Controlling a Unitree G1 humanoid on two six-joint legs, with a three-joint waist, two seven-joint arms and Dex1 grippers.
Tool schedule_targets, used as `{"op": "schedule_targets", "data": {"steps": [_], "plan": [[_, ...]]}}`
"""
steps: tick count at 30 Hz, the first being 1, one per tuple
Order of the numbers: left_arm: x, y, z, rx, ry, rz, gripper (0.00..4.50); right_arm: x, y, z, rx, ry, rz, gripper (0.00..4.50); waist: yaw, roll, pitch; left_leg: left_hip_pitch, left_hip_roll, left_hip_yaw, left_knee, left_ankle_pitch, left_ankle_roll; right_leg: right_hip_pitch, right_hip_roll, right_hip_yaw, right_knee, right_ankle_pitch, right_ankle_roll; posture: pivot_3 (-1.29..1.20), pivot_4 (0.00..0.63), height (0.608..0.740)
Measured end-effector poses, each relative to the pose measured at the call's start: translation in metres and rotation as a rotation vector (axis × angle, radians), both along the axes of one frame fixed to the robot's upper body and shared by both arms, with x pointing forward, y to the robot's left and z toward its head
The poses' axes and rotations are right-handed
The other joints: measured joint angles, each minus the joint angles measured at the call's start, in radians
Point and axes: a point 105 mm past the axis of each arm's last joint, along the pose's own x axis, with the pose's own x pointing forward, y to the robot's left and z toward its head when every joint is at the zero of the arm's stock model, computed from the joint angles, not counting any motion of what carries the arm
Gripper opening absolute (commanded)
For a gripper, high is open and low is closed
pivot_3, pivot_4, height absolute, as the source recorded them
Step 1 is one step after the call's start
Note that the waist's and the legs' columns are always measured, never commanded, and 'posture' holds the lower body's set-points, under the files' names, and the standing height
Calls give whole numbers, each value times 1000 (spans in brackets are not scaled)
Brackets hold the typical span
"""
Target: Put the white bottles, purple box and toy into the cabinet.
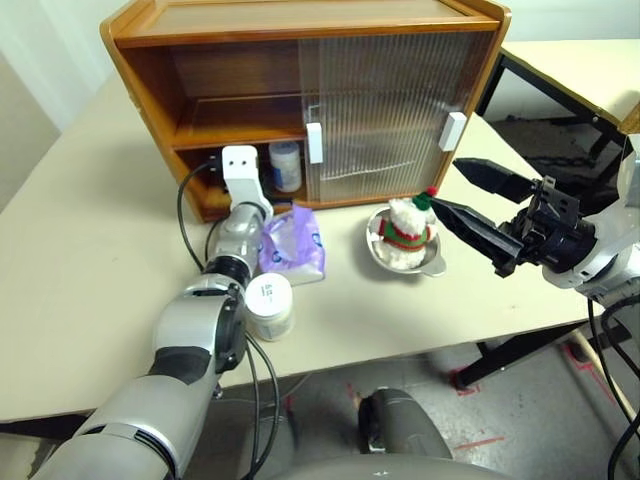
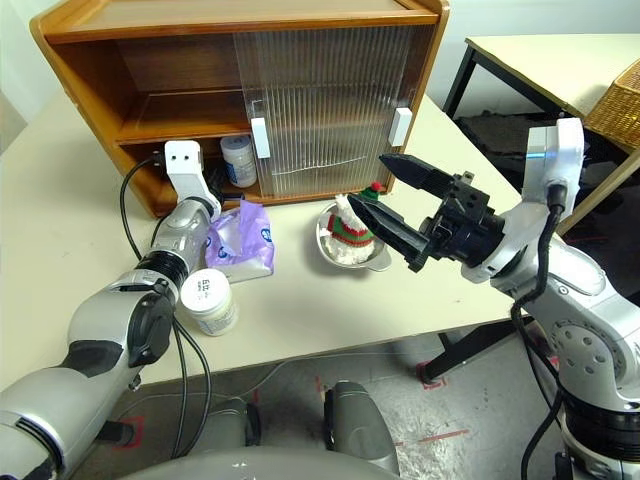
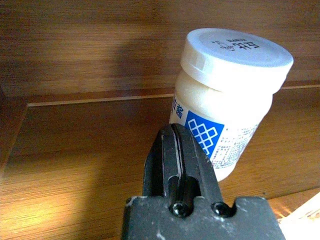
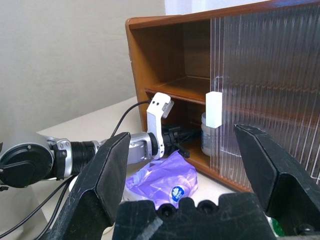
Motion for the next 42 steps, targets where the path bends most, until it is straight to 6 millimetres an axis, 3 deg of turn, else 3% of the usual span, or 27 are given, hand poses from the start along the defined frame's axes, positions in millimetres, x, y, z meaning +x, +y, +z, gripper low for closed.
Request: {"op": "schedule_targets", "data": {"steps": [9,18,24,32,35,42], "plan": [[0,2,1,-24,-5,10,21,-1,-1,-3,0,12,-5,4500,0,0,0,0,0,0,0,0,0,0,0,0,0,0,0,-220,0,740],[-1,12,17,-84,-97,-26,21,1,1,1,1,-5,18,4500,3,0,0,0,0,0,0,0,0,0,0,0,0,0,0,-173,0,740],[-10,19,12,-62,-120,-58,21,5,6,-2,9,10,48,4500,6,0,0,0,0,0,-1,0,0,0,0,0,0,0,0,-141,0,740],[-27,41,28,-45,-204,-100,21,10,7,-6,23,25,64,4500,23,0,0,1,1,0,-1,0,0,0,1,1,0,0,0,-101,0,740],[-38,44,36,-48,-216,-179,610,10,11,-8,20,29,86,4500,32,0,0,1,1,0,-1,0,0,0,1,1,0,0,-1,-85,0,740],[-67,47,50,-93,-195,-418,3263,14,11,-9,26,34,101,4500,43,0,0,1,1,0,-1,0,0,-1,2,1,0,-1,-1,-61,0,740]]}}
